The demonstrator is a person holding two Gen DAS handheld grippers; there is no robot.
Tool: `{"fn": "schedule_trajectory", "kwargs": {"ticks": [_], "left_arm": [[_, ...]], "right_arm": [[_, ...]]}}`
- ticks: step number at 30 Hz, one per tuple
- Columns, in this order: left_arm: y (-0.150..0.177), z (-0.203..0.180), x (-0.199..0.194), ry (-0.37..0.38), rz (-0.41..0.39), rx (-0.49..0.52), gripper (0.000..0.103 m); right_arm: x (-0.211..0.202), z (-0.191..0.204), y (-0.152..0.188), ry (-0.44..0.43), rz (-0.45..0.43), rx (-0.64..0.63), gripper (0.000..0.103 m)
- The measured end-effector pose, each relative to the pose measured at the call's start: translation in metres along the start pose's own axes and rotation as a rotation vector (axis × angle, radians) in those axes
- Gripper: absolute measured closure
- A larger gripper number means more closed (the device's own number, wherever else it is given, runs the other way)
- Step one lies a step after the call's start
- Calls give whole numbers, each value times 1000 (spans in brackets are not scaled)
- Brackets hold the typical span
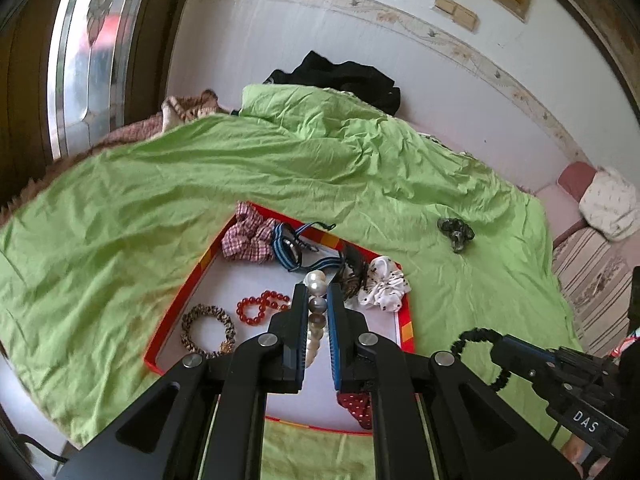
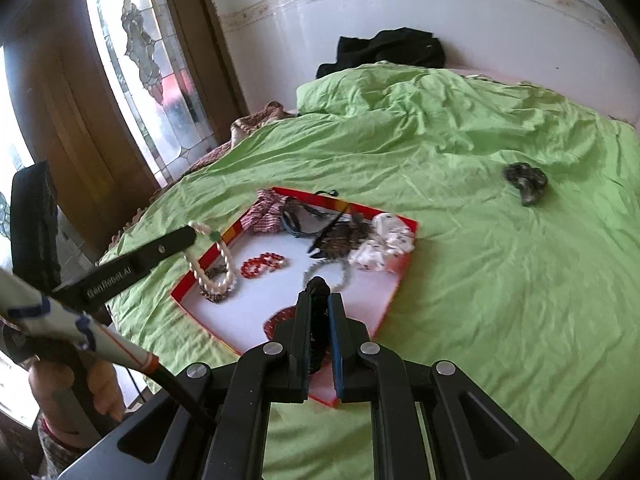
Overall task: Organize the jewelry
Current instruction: 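Lower both bracelets into the red tray and open both tools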
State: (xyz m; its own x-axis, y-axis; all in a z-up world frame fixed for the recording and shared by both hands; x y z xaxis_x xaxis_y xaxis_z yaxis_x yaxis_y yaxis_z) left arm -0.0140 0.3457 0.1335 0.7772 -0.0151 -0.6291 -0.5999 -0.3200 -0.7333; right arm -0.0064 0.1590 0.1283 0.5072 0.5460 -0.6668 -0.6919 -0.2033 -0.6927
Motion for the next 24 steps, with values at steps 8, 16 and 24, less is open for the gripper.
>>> {"fn": "schedule_trajectory", "kwargs": {"ticks": [8,16,24], "left_arm": [[8,21,16,-2,0,-41,94],[16,27,26,6,4,-33,94],[17,26,32,21,8,-26,94]], "right_arm": [[28,7,-7,-3,22,-11,94],[44,-1,-18,-7,23,34,94],[53,6,-26,-1,25,19,94]]}}
Point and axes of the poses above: each gripper's, at about its wrist camera, not at the fingertips, and x roughly the way its jaws point, z to its left, y to its underside, the point moved 6 cm from there along x, roughly the way its jaws point, and after that the axes turned 5 degrees about -y, right-handed, at the moved point
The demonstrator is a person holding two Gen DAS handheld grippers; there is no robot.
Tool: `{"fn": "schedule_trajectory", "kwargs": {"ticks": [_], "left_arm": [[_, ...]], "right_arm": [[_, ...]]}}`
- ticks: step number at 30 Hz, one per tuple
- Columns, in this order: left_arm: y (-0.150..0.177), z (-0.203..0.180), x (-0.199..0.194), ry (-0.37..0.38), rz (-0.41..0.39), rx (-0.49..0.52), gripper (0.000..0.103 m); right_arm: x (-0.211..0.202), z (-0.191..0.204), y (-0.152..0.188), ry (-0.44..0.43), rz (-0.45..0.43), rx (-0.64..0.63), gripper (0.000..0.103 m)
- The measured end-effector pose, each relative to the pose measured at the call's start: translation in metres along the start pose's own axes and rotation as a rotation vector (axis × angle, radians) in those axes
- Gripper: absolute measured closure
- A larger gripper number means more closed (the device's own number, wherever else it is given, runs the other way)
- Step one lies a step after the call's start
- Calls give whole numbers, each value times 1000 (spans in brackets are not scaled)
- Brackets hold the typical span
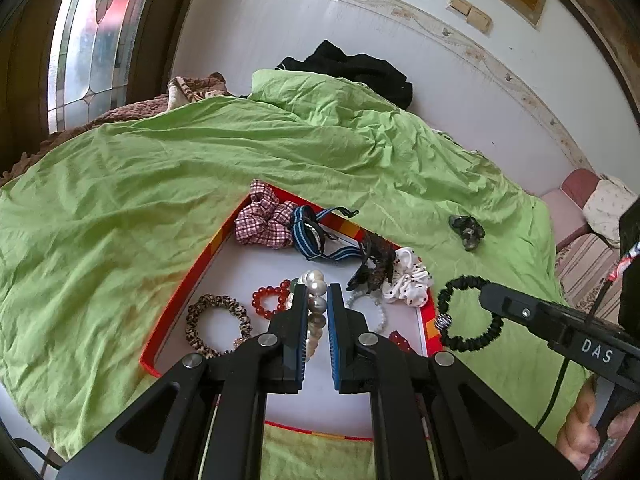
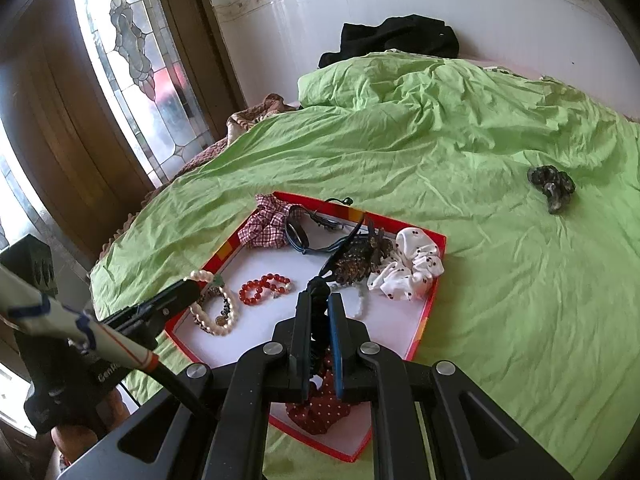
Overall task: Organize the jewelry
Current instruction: 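Lower both bracelets into the red tray and open both tools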
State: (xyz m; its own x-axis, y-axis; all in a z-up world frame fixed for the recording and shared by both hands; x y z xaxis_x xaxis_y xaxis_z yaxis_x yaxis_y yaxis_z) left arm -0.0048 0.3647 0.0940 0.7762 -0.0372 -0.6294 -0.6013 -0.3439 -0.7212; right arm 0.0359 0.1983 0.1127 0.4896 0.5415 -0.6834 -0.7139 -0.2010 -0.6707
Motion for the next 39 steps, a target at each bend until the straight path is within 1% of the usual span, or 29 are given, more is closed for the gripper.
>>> {"fn": "schedule_trajectory", "kwargs": {"ticks": [9,17,25,30,33,39], "left_arm": [[2,3,1,27,10,-13,94],[5,6,1,51,20,-27,94],[10,2,6,74,46,-20,94],[17,3,17,57,94,-9,94],[20,8,24,39,122,-22,94],[23,16,30,38,148,-48,94]], "right_arm": [[16,12,-2,-7,22,-17,94],[23,19,-7,-4,24,-31,94],[35,21,-5,-45,53,-10,94],[53,23,-1,-61,88,-12,94],[64,20,2,-66,113,-1,94],[80,13,9,-52,144,13,94]]}}
Point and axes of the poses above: each gripper's, at about its wrist camera, not at the fingertips, and x roughly the way its jaws point, z to its left, y to its underside, the point moved 6 cm from there along x, roughly the way its jaws point, and after that the axes turned 5 degrees about -y, right-handed, at the moved point
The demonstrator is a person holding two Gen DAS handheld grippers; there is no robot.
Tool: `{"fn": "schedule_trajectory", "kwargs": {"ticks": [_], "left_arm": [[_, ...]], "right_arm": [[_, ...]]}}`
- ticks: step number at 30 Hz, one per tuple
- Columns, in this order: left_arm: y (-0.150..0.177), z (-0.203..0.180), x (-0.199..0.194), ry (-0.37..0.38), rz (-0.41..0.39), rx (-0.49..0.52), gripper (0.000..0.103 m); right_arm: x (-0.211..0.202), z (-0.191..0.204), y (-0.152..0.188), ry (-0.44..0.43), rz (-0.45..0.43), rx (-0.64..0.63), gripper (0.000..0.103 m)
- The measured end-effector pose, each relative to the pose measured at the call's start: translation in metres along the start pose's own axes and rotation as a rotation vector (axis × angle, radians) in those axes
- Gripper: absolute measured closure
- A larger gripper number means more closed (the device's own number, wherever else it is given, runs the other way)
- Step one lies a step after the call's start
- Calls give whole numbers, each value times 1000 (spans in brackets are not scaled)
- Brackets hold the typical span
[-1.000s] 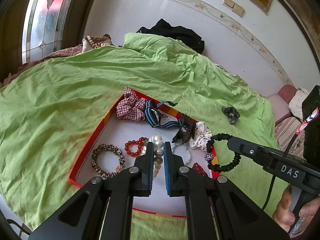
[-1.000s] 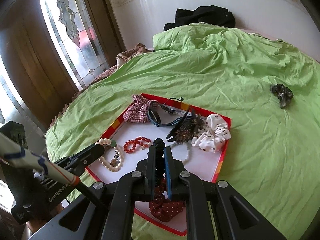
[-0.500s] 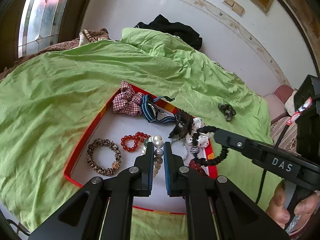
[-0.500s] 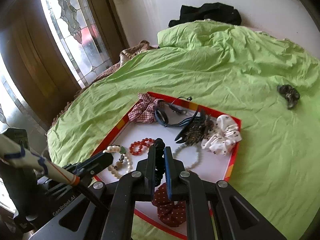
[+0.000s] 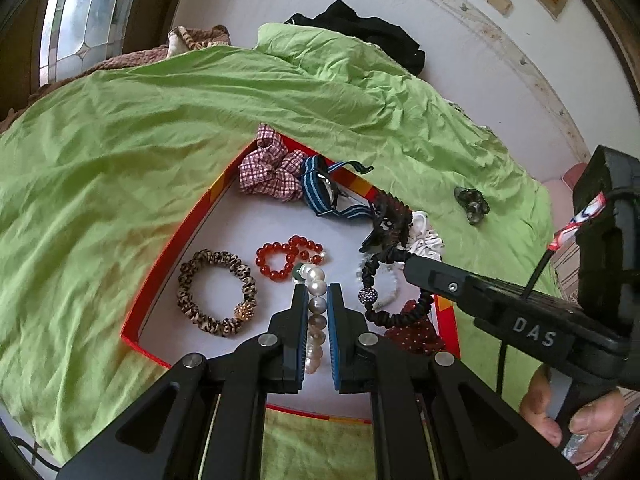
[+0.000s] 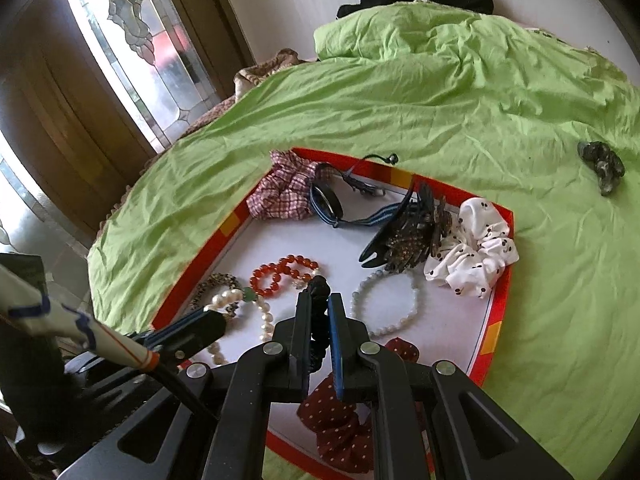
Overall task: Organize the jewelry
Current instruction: 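Lower both bracelets into the red tray and open both tools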
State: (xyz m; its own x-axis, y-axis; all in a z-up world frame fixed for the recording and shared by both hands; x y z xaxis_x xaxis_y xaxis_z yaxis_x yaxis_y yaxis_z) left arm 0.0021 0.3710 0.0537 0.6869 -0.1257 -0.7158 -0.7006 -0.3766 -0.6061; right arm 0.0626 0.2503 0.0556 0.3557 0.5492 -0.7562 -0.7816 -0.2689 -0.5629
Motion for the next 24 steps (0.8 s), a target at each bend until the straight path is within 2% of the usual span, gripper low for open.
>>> {"fn": "schedule_trajectory", "kwargs": {"ticks": [5,9,13,22,23,24], "left_arm": [[6,-7,8,16,41,27,94],[10,-7,17,-22,74,39,94],[11,4,23,-70,94,11,94],[12,13,28,-71,114,-25,94],[12,13,27,-71,110,-28,94],[11,14,26,-71,105,-30,94]], "right_arm": [[11,-5,3,13,18,2,94],[21,-7,8,19,42,4,94],[30,-9,13,33,60,0,94],[34,-12,13,59,54,-9,93],[33,-12,12,57,53,-12,91],[32,-11,12,58,51,-13,85]]}}
Point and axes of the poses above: each gripper's, at about its wrist camera, not at the fingertips, and x roughly the way its jaws point, z to its left, y to its underside, the point moved 6 cm from there along x, roughly the way its jaws point, and after that the axes turned 5 degrees about -y, right-handed, at the moved point
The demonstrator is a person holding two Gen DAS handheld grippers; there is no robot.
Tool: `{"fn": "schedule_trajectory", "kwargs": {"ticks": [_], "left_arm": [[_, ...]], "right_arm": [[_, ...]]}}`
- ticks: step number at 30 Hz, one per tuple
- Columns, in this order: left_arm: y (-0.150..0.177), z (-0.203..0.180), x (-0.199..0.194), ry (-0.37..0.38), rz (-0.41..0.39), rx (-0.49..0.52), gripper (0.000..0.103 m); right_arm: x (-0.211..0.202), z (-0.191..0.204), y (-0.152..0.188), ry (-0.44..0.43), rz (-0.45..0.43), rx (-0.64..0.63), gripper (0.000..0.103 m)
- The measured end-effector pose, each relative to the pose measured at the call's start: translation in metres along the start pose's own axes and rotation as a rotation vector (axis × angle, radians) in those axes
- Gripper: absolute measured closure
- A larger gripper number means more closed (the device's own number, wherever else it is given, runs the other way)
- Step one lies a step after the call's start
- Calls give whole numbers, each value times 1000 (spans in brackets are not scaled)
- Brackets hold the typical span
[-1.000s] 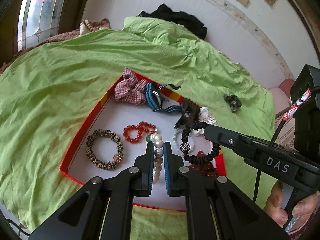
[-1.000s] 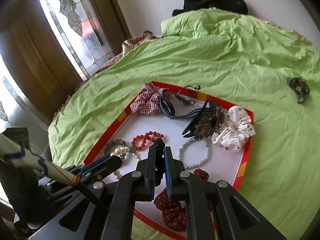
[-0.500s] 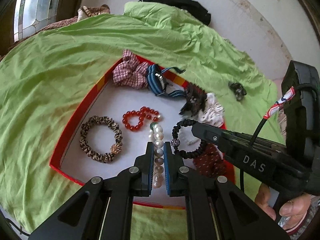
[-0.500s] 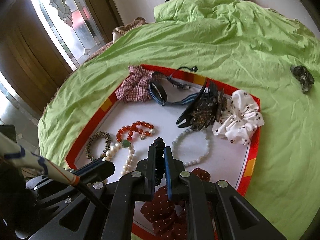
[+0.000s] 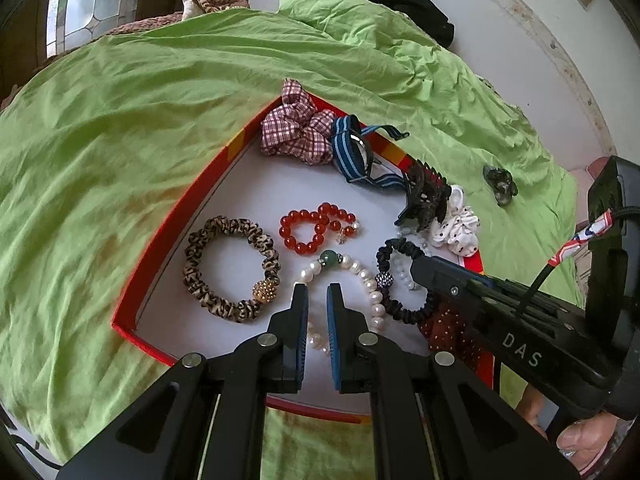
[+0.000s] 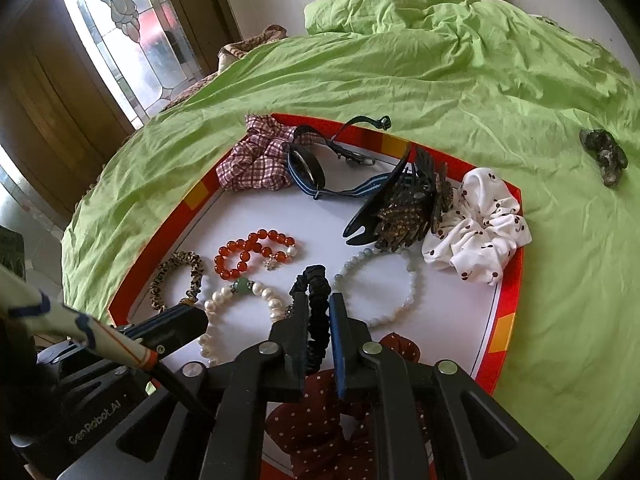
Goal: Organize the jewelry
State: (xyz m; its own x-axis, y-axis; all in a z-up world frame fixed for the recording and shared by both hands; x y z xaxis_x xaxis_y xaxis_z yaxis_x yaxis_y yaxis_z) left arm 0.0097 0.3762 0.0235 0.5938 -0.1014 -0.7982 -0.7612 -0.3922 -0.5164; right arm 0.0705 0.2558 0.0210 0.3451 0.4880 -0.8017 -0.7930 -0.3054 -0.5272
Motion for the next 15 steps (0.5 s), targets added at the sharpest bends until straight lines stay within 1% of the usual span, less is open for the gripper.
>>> {"fn": "schedule_trajectory", "kwargs": {"ticks": [1,2,3,4,5,6,7,8,9,11,13,15], "left_arm": [[-1,0,-1,4,-6,-3,94],[-2,0,-2,7,-10,-5,94],[-2,0,-4,13,-15,-8,94],[-3,0,-7,22,-28,-9,93],[-3,0,-10,27,-38,-9,89],[-4,0,-13,31,-51,-9,76],[-5,0,-17,31,-67,-11,67],[-6,0,-21,29,-88,-16,50],[-8,1,-27,22,-118,-23,44],[-11,3,-37,16,-168,-28,42],[-12,7,-41,17,-186,-46,41],[-13,12,-44,-2,-200,-59,41]], "right_arm": [[-2,0,-1,1,-6,1,80],[-6,0,-2,-2,-17,2,71],[-9,0,-3,-3,-28,5,66],[-15,0,-4,-1,-45,9,65],[-20,-1,-5,3,-58,10,65],[-26,-2,-5,7,-70,11,64],[-30,-4,-5,10,-79,14,64],[-36,-6,-4,16,-92,18,60],[-43,-10,-1,26,-105,26,56],[-53,-19,6,38,-117,51,54],[-56,-26,13,41,-106,70,54],[-59,-28,20,54,-96,71,54]]}}
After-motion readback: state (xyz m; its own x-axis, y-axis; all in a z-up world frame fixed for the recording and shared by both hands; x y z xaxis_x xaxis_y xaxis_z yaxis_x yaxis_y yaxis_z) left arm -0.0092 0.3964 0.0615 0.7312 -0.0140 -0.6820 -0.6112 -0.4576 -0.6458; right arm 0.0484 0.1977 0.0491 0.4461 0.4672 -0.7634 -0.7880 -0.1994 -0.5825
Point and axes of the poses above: each gripper's, at about its wrist camera, not at the fingertips, and x roughly the way its jaws point, z to its left, y to its underside, the point moved 6 cm from there along x, roughly the way its jaws point, and after that the axes turned 5 degrees about -y, right-handed, at the moved point
